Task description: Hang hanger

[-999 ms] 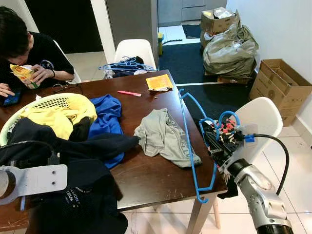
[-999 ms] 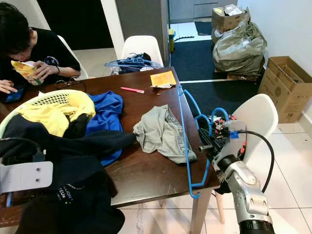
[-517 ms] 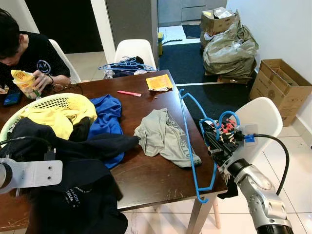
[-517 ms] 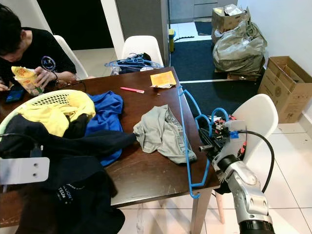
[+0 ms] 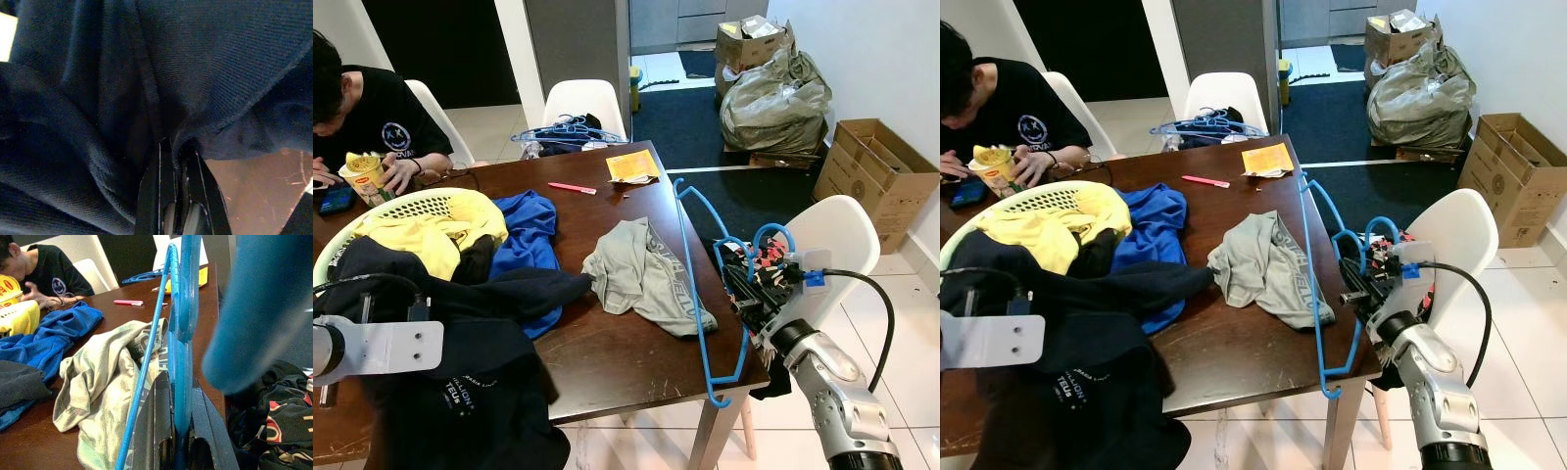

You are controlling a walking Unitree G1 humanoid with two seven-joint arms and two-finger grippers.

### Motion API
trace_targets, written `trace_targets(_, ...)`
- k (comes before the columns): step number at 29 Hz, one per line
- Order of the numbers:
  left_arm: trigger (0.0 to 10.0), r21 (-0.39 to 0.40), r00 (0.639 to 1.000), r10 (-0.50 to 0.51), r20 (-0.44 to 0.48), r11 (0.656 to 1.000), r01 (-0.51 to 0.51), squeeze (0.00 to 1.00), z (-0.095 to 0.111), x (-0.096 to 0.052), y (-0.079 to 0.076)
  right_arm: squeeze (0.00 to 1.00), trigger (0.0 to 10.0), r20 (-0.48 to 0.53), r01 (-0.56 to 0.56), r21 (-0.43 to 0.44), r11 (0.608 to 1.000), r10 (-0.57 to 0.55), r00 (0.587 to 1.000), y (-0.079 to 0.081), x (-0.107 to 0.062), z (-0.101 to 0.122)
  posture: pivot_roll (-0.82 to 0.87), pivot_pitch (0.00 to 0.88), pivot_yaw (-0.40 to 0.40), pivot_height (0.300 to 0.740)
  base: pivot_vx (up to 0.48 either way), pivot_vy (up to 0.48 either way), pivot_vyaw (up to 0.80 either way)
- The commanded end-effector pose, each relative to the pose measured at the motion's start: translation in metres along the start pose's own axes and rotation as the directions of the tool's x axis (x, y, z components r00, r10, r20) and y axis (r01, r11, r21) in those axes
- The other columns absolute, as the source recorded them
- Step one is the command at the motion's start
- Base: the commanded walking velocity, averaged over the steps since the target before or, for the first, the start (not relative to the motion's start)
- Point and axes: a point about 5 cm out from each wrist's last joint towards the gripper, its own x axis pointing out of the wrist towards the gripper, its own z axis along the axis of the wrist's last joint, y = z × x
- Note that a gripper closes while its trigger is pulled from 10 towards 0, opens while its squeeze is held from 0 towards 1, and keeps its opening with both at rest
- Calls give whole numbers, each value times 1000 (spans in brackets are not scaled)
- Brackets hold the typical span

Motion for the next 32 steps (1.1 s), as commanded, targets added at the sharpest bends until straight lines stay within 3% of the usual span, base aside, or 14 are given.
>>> trace_targets(1, 0, -2, 999, 42, 9, 999, -42, 0, 1, 0, 5, 0, 10000, -47, 13, 1, 1000, -13, 999, 0, -3, -11, -36, 50, 73, 740, 0, 0, 0)
trace_targets(5, 0, -106, 943, 252, 218, 967, -234, 0, 34, -14, 40, 0, 10000, -47, 14, 3, 1000, -13, 999, 0, -3, -11, -36, 50, 73, 740, 0, 0, 0)
trace_targets(7, 0, -192, 832, 406, 379, 914, -359, 0, 61, -33, 66, 0, 10000, -46, 14, 5, 1000, -13, 999, 0, -3, -11, -37, 52, 72, 740, 0, 0, 0)
trace_targets(9, 0, -192, 832, 406, 379, 914, -359, 0, 61, -33, 66, 0, 10000, -46, 14, 5, 1000, -13, 999, 0, -3, -11, -37, 52, 72, 740, 0, 0, 0)
trace_targets(11, 0, -315, 670, 523, 527, 852, -418, 0, 86, -53, 85, 0, 10000, -45, 13, 9, 1000, -13, 999, 0, -2, -10, -34, 52, 71, 740, 0, 0, 0)
trace_targets(19, 0, -432, 522, 577, 628, 816, -383, 0, 102, -69, 95, 0, 10000, -43, 13, 13, 1000, -12, 999, 0, -2, -11, -34, 49, 72, 740, 0, 0, 0)
trace_targets(20, 0, -499, 434, 606, 667, 796, -343, 0, 108, -79, 101, 0, 10000, -42, 13, 16, 1000, -13, 999, 0, -2, -11, -32, 45, 74, 740, 0, 0, 0)
trace_targets(21, 0, -499, 434, 606, 667, 796, -343, 0, 108, -79, 101, 0, 10000, -42, 13, 16, 1000, -13, 999, 0, -2, -11, -32, 45, 74, 740, 0, 0, 0)
trace_targets(23, 0, -610, 259, 652, 713, 758, -231, 0, 118, -99, 109, 0, 10000, -40, 13, 20, 1000, -13, 999, 0, -1, -11, -32, 43, 76, 740, 0, 0, 0)
trace_targets(25, 0, -610, 259, 652, 713, 758, -231, 0, 118, -99, 109, 0, 10000, -40, 13, 20, 1000, -13, 999, 0, -1, -11, -32, 43, 76, 740, 0, 0, 0)
trace_targets(27, 0, -664, 149, 681, 717, 732, -150, 0, 125, -109, 114, 0, 10000, -38, 14, 22, 1000, -13, 999, -1, -1, -11, -32, 38, 75, 740, 0, 0, 0)
trace_targets(29, 824, -706, 53, 709, 703, 705, -67, 0, 131, -115, 116, 0, 10000, -35, 13, 23, 1000, -12, 999, -1, -1, -11, -34, 35, 76, 740, 0, 0, 0)
trace_targets(31, 7216, -718, -30, 718, 696, 696, 11, 0, 139, -121, 117, 0, 10000, -32, 11, 27, 1000, -10, 999, 0, -1, -11, -34, 33, 75, 740, 0, 0, 0)
trace_targets(32, 7216, -718, -30, 718, 696, 696, 11, 0, 139, -121, 117, 0, 10000, -32, 11, 27, 1000, -10, 999, 0, -1, -11, -34, 33, 75, 740, 0, 0, 0)
